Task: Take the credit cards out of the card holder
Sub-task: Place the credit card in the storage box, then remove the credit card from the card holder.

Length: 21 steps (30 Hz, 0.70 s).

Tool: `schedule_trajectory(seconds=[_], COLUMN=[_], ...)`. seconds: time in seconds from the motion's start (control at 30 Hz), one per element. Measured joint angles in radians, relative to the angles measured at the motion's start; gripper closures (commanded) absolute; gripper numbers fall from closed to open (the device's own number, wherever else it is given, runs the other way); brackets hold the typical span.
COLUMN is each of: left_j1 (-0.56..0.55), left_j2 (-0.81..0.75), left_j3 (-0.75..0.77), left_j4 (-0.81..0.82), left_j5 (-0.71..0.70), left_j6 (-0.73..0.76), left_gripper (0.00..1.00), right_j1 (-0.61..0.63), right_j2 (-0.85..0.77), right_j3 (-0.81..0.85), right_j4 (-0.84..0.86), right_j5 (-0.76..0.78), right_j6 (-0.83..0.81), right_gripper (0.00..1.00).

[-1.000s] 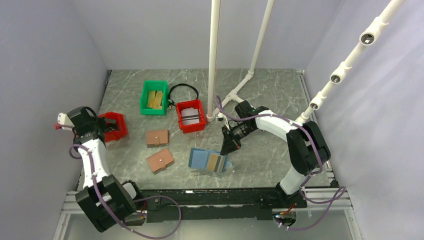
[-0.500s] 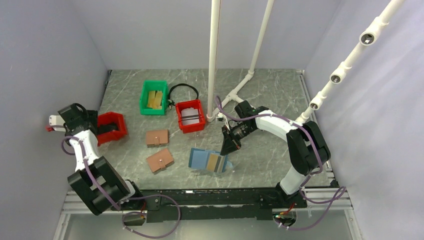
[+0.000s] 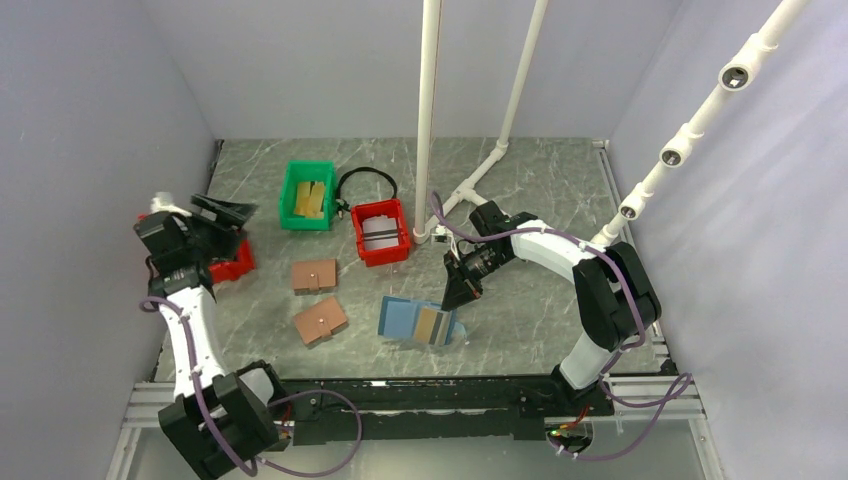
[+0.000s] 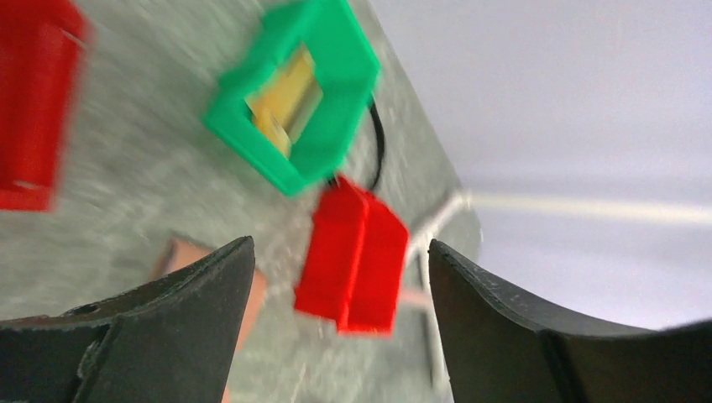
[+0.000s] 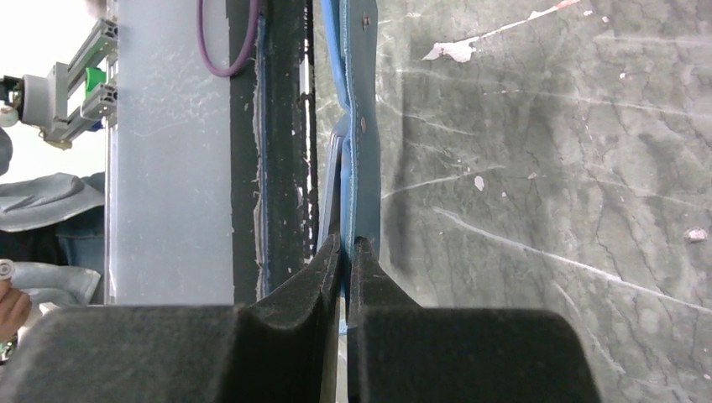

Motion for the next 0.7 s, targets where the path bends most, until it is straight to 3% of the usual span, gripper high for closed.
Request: schedule_trajectory(seconds=[0.17, 0.33, 0.53, 0.7], left_j1=[-0.150, -0.427, -0.769, -1.098], left_j2=[-0.004, -0.098, -0.168, -0.131], left_j3=[-0.024, -0.057, -0.182, -0.275], left_j4=[-0.043, -0.072, -0.019, 0.053], left_j5=[0.224, 0.264, 0.179, 0.003], left_j6=[0.119, 0.201, 0.193, 0.146], left_gripper=[0.19, 0.18, 0.21, 0.22], right_j1=[-0.002, -0.002, -0.002, -0.002], right_j2=[0.000, 0.013, 0.047, 0.067], right_j3=[0.000, 0.003, 0.010, 0.012], right_j4=[0.003, 0.005, 0.009, 0.020], right_j5=[0.035, 0.070, 0.095, 0.124], right_j6=[0.020, 0.031, 0.045, 0.066], right_gripper=[1.00, 1.00, 1.00, 0.89])
